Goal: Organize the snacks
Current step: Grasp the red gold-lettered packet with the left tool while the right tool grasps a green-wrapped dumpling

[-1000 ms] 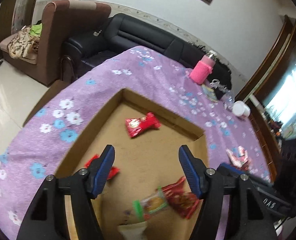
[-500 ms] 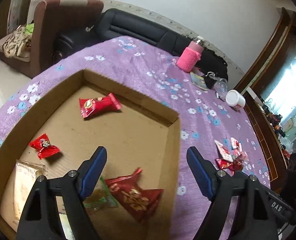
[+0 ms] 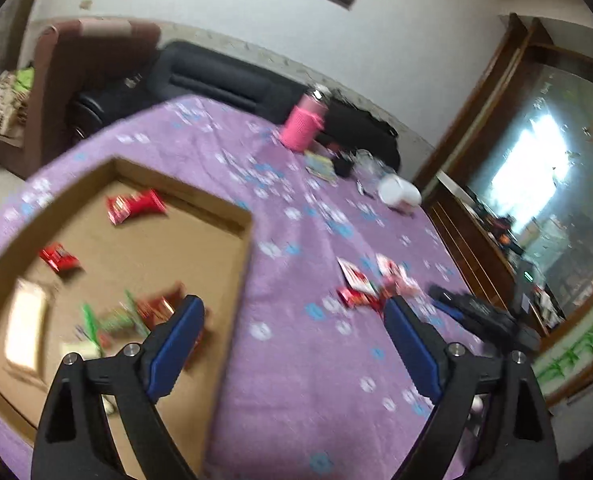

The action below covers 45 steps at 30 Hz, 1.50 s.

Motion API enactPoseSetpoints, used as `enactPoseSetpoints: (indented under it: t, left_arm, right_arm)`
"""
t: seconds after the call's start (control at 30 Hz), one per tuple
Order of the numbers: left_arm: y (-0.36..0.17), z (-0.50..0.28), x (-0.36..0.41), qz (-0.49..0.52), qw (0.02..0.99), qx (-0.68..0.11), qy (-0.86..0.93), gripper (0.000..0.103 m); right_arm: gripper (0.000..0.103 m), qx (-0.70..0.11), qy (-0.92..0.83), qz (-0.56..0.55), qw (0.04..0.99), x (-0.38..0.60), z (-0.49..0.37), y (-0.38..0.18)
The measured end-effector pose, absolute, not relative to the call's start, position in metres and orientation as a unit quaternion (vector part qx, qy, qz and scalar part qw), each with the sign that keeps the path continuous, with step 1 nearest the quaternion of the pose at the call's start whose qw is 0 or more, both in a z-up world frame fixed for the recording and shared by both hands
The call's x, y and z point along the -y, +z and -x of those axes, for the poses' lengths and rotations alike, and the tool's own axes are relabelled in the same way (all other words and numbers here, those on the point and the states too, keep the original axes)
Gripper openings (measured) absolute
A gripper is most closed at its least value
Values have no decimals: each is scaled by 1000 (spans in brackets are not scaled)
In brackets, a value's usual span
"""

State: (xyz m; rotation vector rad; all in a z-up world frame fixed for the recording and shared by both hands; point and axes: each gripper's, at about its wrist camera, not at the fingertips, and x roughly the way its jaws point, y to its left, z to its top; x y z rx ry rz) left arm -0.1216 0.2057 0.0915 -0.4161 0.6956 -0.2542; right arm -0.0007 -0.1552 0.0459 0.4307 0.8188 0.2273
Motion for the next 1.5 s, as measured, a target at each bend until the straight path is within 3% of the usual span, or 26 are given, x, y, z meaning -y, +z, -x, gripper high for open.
enactPoseSetpoints:
  t: [0.27, 0.43, 0.67, 0.97, 1.2, 1.27, 1.3, 1.5]
  left_arm:
    - [85, 130, -193, 194, 909, -347, -130, 91]
    - [80, 130, -197, 199, 906, -352, -124, 91]
    - [77, 129, -187, 186, 905, -358, -136, 91]
    - [71, 121, -155, 132, 905, -373, -158, 91]
    - [59, 98, -119, 91, 896, -400, -173, 91]
    - [57, 91, -108, 77, 894, -404, -179, 91]
    - [56, 86, -99, 64, 893, -405, -183, 91]
    - [44, 64, -52, -16, 887, -408, -216, 91]
  right_arm:
    - [43, -427, 172, -192, 867, 114, -30, 27]
    - [44, -456, 381, -205, 777, 80, -15, 29]
    - [44, -401, 243, -179, 865, 110, -8, 42]
    - [43, -416, 169, -211, 868, 134, -31, 25]
    - [43, -435, 154, -116, 880, 96, -41, 13]
    - [39, -434, 152, -90, 884, 89, -42, 15]
    - [21, -435, 147, -80, 885, 87, -41, 15]
    - [21, -443, 143, -102, 879, 103, -38, 16]
